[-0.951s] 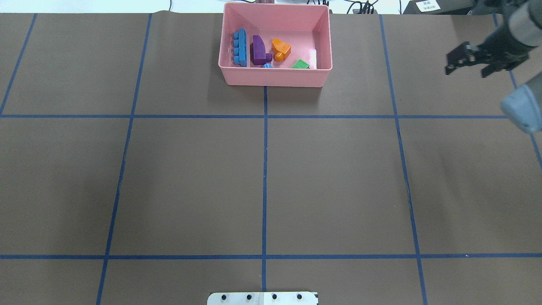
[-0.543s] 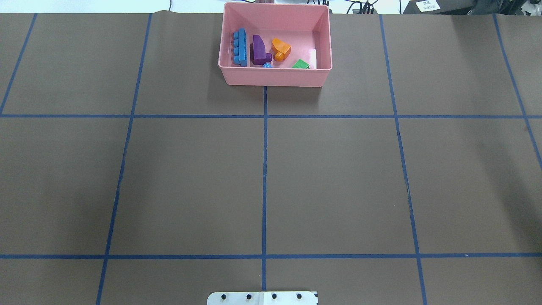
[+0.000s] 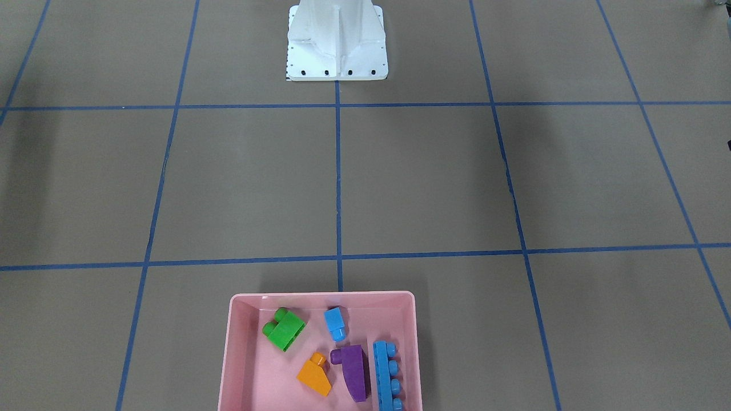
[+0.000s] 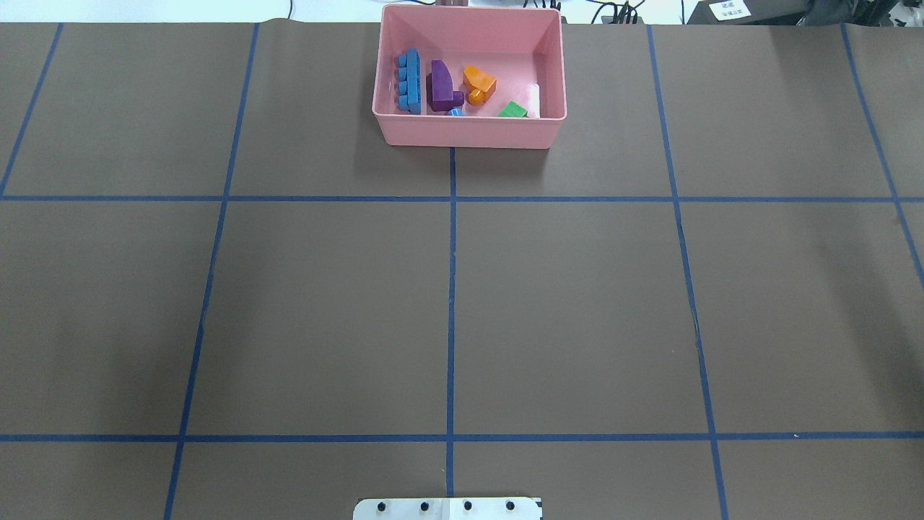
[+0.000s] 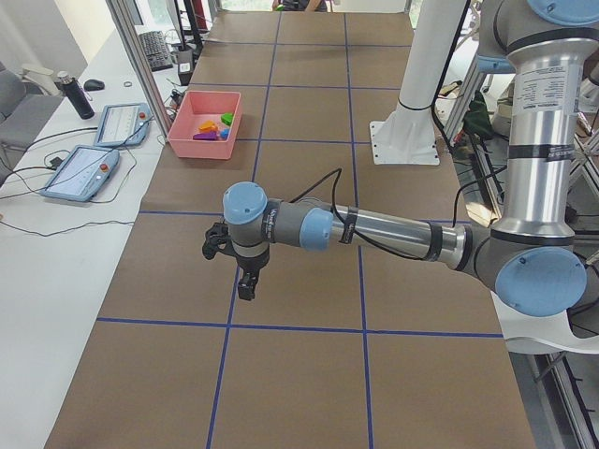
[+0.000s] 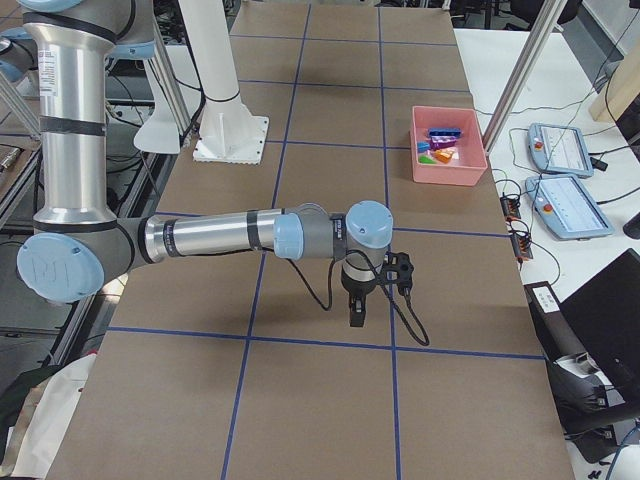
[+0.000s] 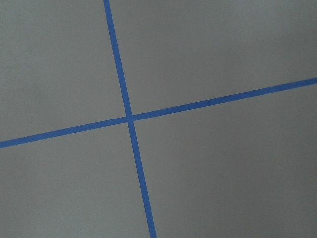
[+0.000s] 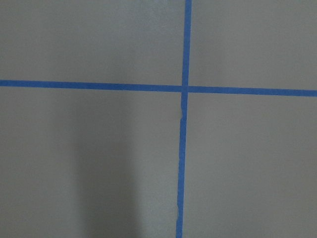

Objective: Put all blocks into box

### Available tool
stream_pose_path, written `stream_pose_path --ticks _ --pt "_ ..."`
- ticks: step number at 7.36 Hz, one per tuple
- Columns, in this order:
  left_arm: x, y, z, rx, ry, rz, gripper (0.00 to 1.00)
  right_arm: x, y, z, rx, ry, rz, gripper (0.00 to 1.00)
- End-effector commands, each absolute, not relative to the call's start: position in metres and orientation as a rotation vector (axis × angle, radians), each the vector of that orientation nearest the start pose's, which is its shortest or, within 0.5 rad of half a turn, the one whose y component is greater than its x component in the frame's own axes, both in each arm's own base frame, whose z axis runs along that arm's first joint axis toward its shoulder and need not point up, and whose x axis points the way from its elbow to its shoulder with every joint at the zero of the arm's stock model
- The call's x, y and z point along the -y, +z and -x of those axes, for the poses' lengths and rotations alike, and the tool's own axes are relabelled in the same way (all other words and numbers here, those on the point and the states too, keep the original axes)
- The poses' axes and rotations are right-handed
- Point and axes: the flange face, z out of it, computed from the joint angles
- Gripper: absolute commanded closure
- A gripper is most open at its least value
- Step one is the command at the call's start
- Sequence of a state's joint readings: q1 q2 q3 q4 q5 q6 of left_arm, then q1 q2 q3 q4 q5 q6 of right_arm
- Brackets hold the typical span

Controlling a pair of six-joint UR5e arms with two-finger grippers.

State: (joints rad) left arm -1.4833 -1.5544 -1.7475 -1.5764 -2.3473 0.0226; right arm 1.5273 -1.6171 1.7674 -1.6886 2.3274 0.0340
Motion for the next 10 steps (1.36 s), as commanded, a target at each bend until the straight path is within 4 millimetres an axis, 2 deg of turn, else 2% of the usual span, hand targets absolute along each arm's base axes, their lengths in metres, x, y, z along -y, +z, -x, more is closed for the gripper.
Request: stream_pose_path --ticks 1,3,5,8,9,10 --pt "0.48 0.58 0.021 -0.783 0.167 -0.129 0.0 0.477 0.595 -0.042 0.752 -0.033 0.007 0.0" --pt "0.482 0.575 0.02 -0.779 0.17 -0.131 0.0 0.481 0.592 -0.041 0.757 -0.022 0.007 0.0" --pt "0.481 0.575 0.023 -0.765 0.134 -0.048 0.0 0.478 0.591 -0.04 0.761 -0.024 0.007 0.0" --pt "0.476 0.591 0.028 -0.703 0.232 -0.064 0.0 0.475 0.595 -0.041 0.75 -0.032 0.007 0.0" --pt "0.477 0.59 0.027 -0.713 0.226 -0.062 0.0 0.471 0.604 -0.039 0.751 -0.03 0.027 0.0" --pt "0.475 0.587 0.027 -0.715 0.234 -0.07 0.0 0.472 0.597 -0.039 0.762 -0.037 0.014 0.0"
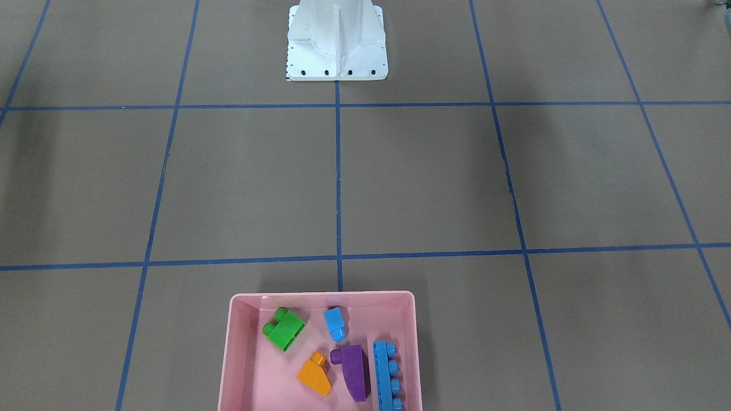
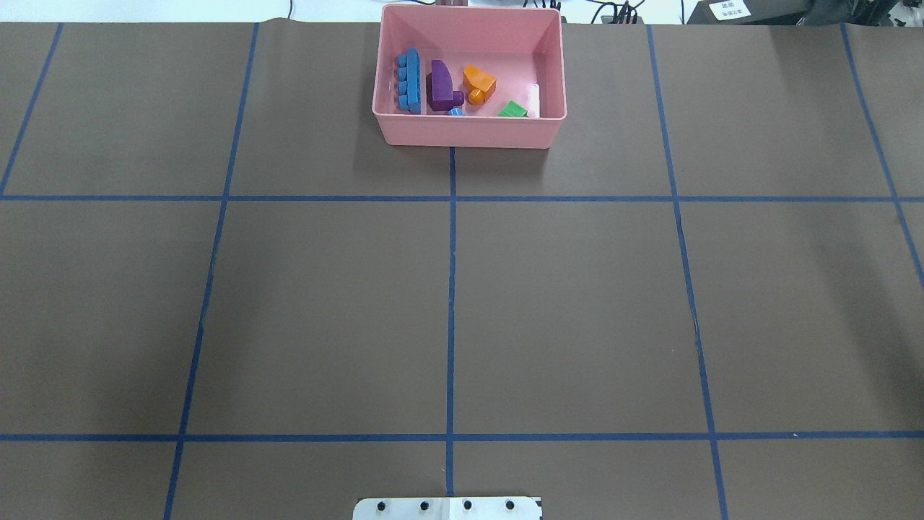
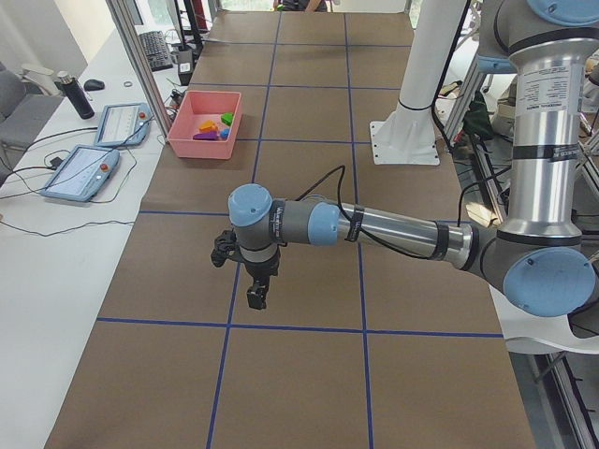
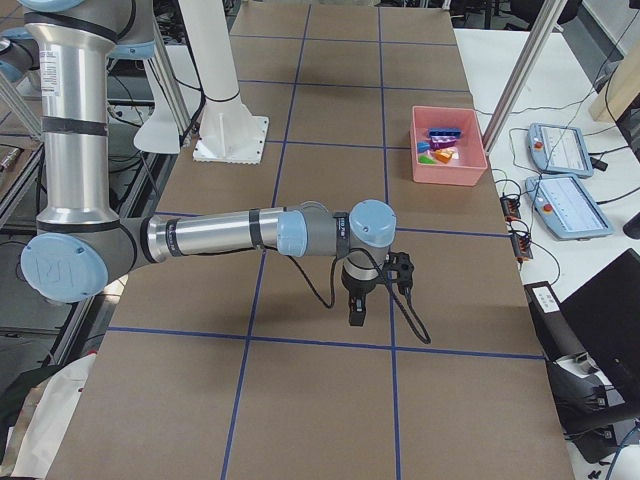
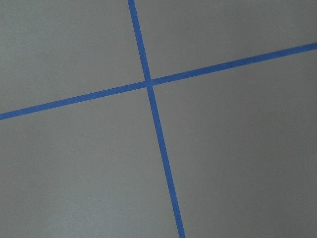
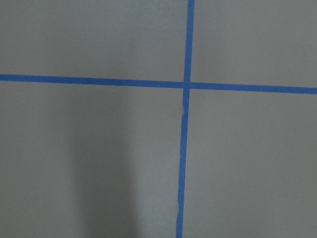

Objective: Put all blocks into box

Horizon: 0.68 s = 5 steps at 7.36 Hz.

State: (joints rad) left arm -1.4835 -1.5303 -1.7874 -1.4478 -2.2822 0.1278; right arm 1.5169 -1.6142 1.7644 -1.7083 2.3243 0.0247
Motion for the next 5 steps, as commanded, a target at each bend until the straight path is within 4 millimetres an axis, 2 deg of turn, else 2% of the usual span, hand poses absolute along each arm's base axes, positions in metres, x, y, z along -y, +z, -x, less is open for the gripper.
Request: stream_pose_path --ticks 1,2,3,4,5 --pt "0.475 0.583 0.026 -0.718 0.237 -0.078 0.0 0.474 0.597 -0.038 0.764 -0.04 0.008 0.0" --pt "0.475 0.594 0.025 -0.715 0.229 -0.064 0.0 0.475 0.595 -0.036 0.796 -0.036 0.012 0.0" --pt "0.475 0.588 0.025 -0.712 0.231 -0.075 0.0 0.476 0.586 -0.033 0.836 -0.044 0.0 0.0" --pt "0.475 0.595 0.025 -0.709 0.23 -0.063 0.0 0.476 0.569 -0.033 0.835 -0.062 -0.034 0.0" --pt "0.475 0.596 0.025 -0.714 0.228 -0.059 0.0 0.47 0.57 -0.032 0.836 -0.066 -0.037 0.0"
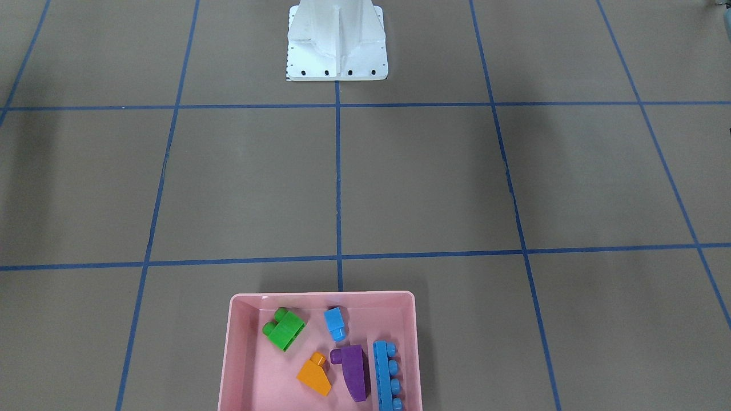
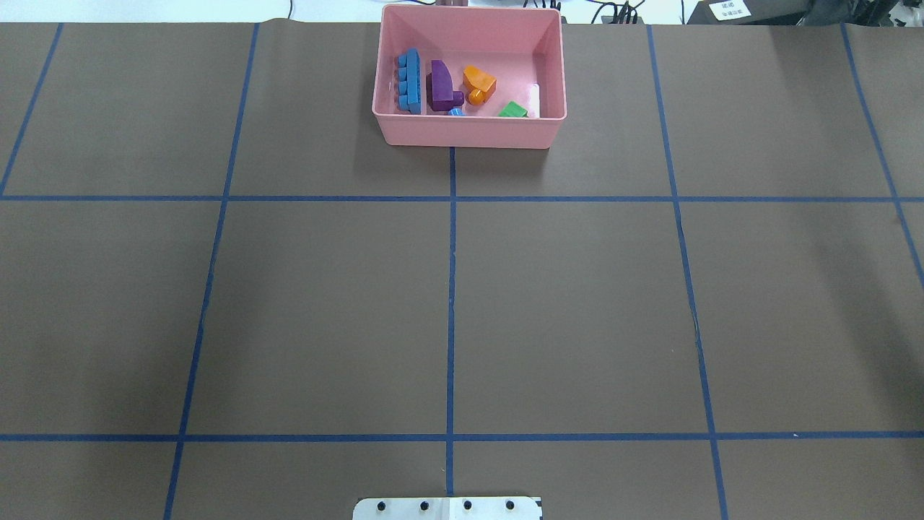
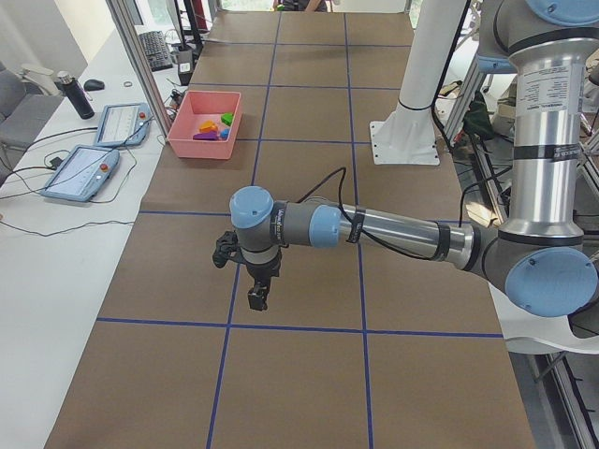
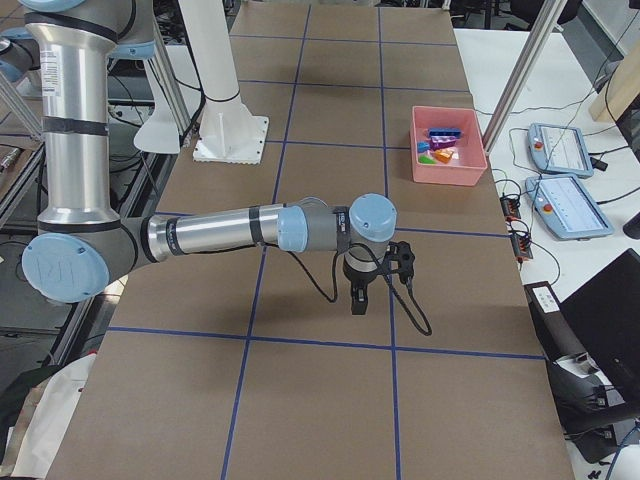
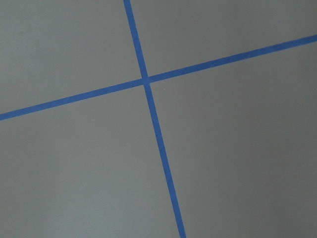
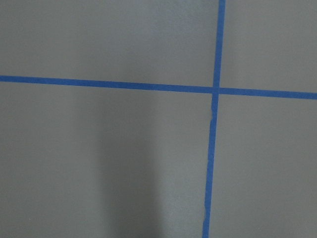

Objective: Put all blocks into box

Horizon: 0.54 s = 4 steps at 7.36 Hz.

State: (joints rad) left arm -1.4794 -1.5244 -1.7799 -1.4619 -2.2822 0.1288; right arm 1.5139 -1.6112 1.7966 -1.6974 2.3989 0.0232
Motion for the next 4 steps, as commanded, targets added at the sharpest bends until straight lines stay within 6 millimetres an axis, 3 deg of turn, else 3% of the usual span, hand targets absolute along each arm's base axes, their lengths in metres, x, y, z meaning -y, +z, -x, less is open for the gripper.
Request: stream_pose_path --ticks 1,4 --pt "0.48 0.594 0.024 -0.714 0.227 -0.062 0.0 0.465 0.572 -0.033 0.83 -0.062 -0.033 0.0" --pt "0.486 0.583 0.023 -0.716 0.233 -0.082 0.0 0.47 0.556 -0.026 0.839 -0.087 -0.055 0.0"
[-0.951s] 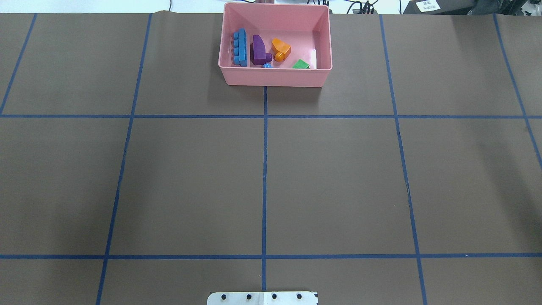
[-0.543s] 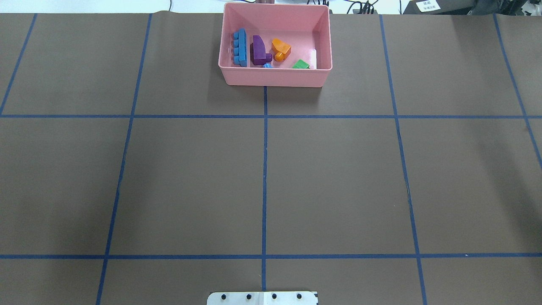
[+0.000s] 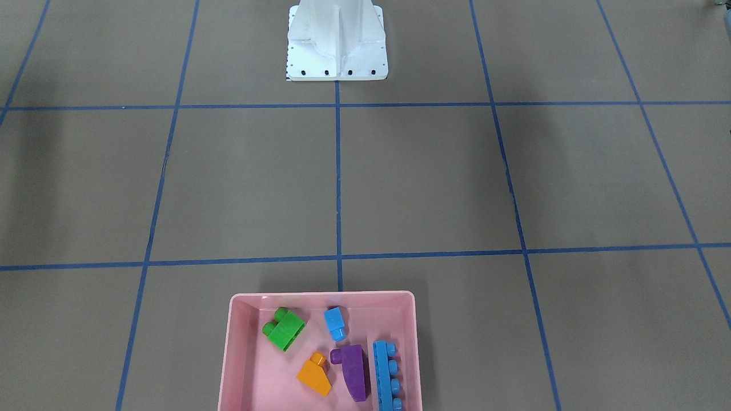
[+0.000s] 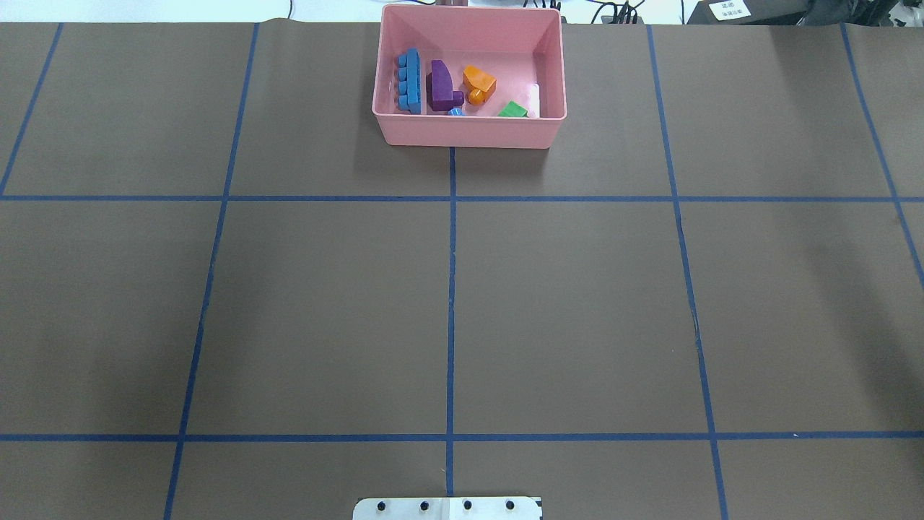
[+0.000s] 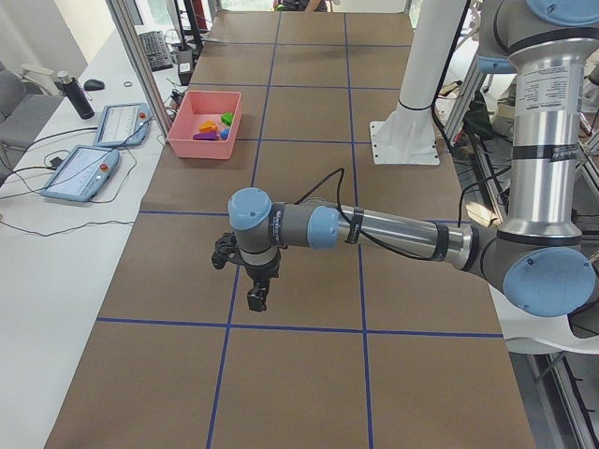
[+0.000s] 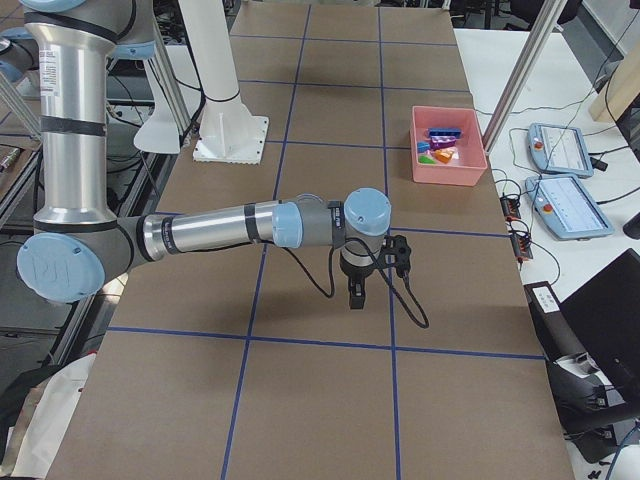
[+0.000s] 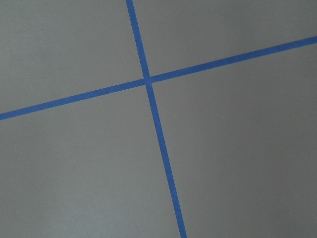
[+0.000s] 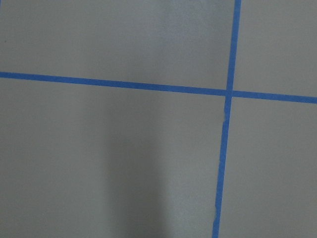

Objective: Put all blocks into box

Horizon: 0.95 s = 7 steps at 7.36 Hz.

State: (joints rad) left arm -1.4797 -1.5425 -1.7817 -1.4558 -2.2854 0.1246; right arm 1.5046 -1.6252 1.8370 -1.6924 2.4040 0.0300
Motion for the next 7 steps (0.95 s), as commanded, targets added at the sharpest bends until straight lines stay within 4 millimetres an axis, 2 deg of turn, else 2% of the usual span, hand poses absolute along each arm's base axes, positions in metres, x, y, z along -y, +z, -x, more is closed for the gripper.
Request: stream_pose_path --ticks 1,2,4,7 --pt "0.487 0.575 0.024 -0.716 0.237 -0.097 0.0 0.466 0.555 -0.025 0.836 -0.089 -0.054 0.0" --pt "0.487 0.572 0.024 -0.717 0.241 -0.105 0.0 0.459 0.562 -0.027 0.828 -0.082 -0.043 0.0" --pt "0.487 0.569 0.024 -0.717 0.244 -0.111 0.0 0.457 0.561 -0.039 0.821 -0.061 -0.058 0.0" --pt "0.488 0.561 0.024 -0.714 0.247 -0.128 0.0 0.461 0.556 -0.04 0.818 -0.064 -0.072 0.0"
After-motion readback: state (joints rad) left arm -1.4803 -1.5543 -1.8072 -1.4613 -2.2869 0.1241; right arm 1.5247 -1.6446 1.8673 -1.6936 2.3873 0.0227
